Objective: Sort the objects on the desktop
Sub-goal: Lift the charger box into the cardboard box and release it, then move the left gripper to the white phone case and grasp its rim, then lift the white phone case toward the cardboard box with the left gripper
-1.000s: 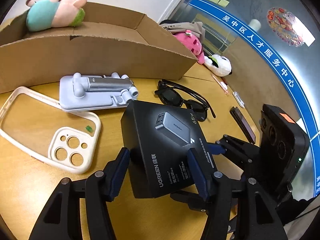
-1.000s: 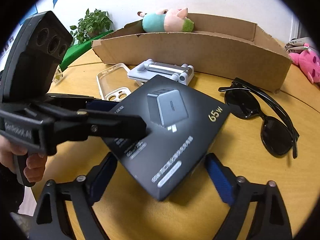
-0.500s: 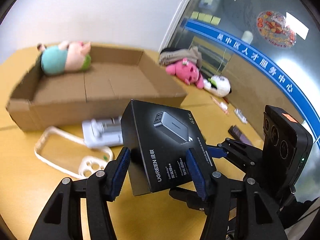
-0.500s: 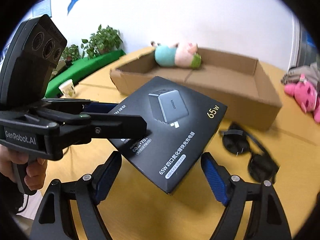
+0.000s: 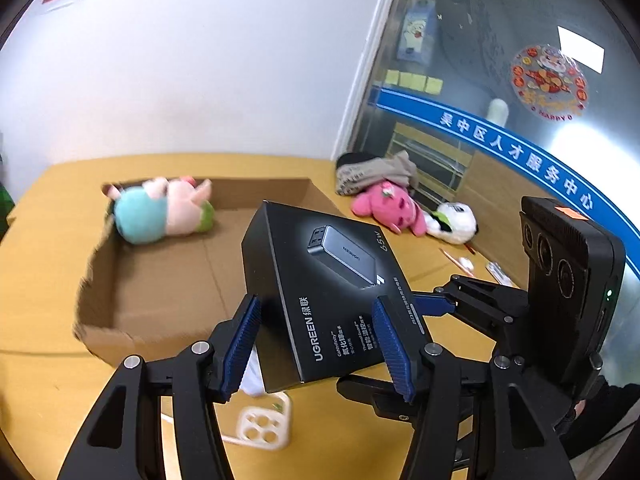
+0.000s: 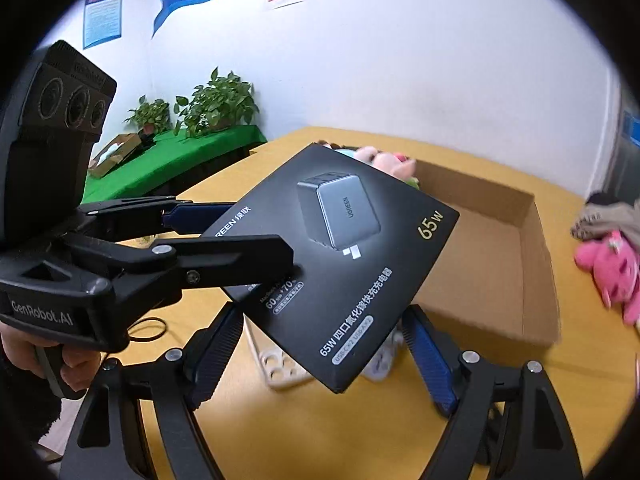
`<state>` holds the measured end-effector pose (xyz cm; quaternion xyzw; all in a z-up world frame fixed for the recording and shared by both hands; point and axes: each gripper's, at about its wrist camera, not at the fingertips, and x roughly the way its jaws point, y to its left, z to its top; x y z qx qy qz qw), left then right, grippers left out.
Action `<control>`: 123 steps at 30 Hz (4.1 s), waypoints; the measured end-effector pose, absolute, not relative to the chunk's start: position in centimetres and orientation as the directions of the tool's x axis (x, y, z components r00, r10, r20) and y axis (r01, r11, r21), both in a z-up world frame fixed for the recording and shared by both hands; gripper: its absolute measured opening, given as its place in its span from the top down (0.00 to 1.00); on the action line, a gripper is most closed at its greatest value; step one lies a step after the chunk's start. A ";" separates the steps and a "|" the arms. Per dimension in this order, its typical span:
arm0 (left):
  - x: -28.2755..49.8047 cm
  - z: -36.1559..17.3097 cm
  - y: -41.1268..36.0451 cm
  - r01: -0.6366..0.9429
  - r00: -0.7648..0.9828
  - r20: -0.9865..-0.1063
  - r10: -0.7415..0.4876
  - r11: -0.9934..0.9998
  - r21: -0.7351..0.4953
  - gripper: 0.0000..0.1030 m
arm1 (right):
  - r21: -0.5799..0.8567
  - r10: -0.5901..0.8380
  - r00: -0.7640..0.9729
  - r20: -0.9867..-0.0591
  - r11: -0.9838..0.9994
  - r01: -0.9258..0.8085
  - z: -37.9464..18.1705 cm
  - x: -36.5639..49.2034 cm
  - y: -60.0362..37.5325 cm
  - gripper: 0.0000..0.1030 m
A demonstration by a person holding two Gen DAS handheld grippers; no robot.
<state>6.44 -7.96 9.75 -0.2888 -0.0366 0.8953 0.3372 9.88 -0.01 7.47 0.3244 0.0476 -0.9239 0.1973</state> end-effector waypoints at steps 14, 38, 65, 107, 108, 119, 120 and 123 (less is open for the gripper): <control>-3.3 11.3 -11.6 -0.506 -0.681 -0.466 0.564 -0.823 -0.257 0.40 | -0.005 -0.358 -0.696 -0.623 -0.887 0.461 9.3 -0.2 -3.2 0.21; -15.8 0.1 -12.0 -0.291 -0.562 -0.698 0.443 -0.896 -0.335 0.44 | 0.208 -0.342 -0.372 -0.863 -0.911 0.356 -3.0 -15.2 -4.5 0.13; 4.4 7.6 -7.0 -0.357 -0.798 -0.477 0.369 -0.926 -0.118 0.00 | 0.060 -0.125 -0.779 -0.615 -0.992 0.113 5.5 5.4 3.0 0.13; -0.1 -5.8 -13.0 -0.233 -0.591 -0.778 0.213 -0.968 -0.087 0.27 | 0.151 -0.258 -0.538 -0.802 -0.960 0.236 -7.0 6.7 -3.2 0.42; -0.3 -6.2 -13.0 -0.234 -0.579 -0.788 0.208 -0.969 -0.083 0.36 | 0.146 -0.253 -0.542 -0.802 -0.962 0.232 -7.0 6.8 -3.1 0.48; 4.0 -5.7 -13.2 -0.284 -0.569 -0.786 0.242 -0.955 -0.089 0.86 | 0.157 -0.272 -0.542 -0.795 -0.955 0.251 -7.0 7.5 -2.3 0.84; 4.4 -5.6 -13.3 -0.282 -0.568 -0.785 0.246 -0.955 -0.096 0.86 | 0.162 -0.277 -0.541 -0.794 -0.954 0.251 -7.0 7.6 -2.2 0.85; 5.7 -5.6 -13.7 -0.276 -0.564 -0.785 0.254 -0.955 -0.111 0.89 | 0.180 -0.290 -0.544 -0.788 -0.952 0.247 -6.9 8.1 -1.9 0.87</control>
